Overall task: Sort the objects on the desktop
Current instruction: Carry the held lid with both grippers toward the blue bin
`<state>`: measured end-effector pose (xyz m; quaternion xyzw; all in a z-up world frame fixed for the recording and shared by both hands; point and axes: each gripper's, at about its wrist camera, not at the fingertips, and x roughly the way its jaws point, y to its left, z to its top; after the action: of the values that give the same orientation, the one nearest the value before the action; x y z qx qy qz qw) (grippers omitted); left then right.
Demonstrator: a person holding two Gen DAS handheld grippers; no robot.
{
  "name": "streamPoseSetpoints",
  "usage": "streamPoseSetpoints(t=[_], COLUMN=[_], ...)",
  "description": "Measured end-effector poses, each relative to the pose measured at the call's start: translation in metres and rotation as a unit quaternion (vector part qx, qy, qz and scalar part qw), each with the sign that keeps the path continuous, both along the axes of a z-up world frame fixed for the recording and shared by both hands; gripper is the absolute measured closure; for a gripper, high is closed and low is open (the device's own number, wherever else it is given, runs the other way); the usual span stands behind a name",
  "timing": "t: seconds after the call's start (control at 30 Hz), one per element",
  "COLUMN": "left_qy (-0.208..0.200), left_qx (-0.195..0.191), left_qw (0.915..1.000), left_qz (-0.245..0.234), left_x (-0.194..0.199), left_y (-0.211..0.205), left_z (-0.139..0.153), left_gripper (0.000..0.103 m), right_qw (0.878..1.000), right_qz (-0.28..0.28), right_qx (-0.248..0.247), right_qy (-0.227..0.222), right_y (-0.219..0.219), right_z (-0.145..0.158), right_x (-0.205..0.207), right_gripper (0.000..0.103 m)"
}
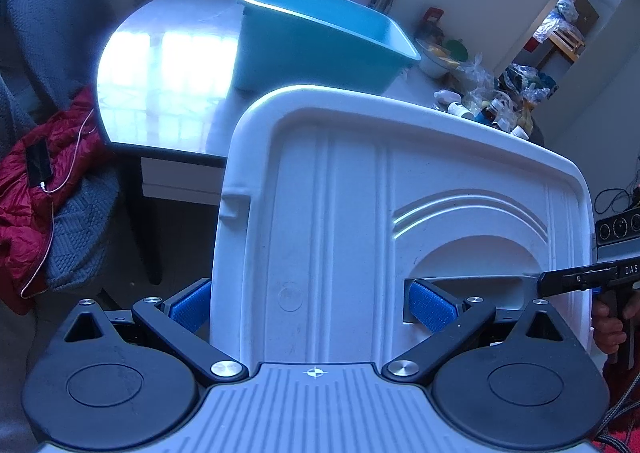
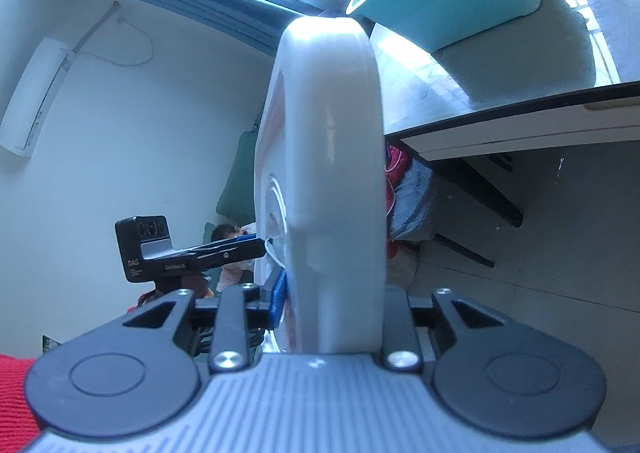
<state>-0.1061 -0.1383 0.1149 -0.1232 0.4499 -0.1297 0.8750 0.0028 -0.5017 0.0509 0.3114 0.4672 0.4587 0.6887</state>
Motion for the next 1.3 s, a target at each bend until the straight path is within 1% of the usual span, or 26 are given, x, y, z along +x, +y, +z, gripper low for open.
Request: streamPoseSetpoints(t=[0.1, 0.27, 0.8, 0.97, 1.13, 1.3], left_qy=[-0.002, -0.001, 0.000, 0.003, 0.000, 0.007], left_qx=[0.002, -0.005, -0.011, -0.009, 0.001, -0.002], left_qw=[1.0000, 1.0000, 0.9999, 0.9997, 0.9989, 0.9981], left_qz=[-0.003, -0.001, -0.009, -0.024, -0.047, -0.061], left_x=[0.000, 0.000, 0.001, 0.012, 0.026, 0.038], left_y=[-0.002, -0.001, -0.004, -0.012, -0.026, -0.034], left_z=[0.000, -0.003, -0.004, -0.003, 0.000, -0.006], left_gripper=[0.001, 0.001, 0.001, 0.001, 0.001, 0.001], right_qw=[1.000, 1.000, 1.000, 1.000, 0.999, 0.999], right_qz=[-0.004, 0.000, -0.002, -0.013, -0.033, -0.043], right_qx=[-0.006, -0.016, -0.022, -0.019, -0.004, -0.005], right_qy=[0.000, -0.006, -0.008, -0.010, -0.001, 0.003], right_y=[0.000, 0.004, 0.005, 0.000, -0.016, -0.025], right_z=[0.000, 0.006, 0.011, 0.012, 0.005, 0.002], right_x=[-0.001, 0.000, 0.004, 0.000, -0.004, -0.004], right_gripper=[0.071, 0.070, 0.070, 0.070, 0.070, 0.070])
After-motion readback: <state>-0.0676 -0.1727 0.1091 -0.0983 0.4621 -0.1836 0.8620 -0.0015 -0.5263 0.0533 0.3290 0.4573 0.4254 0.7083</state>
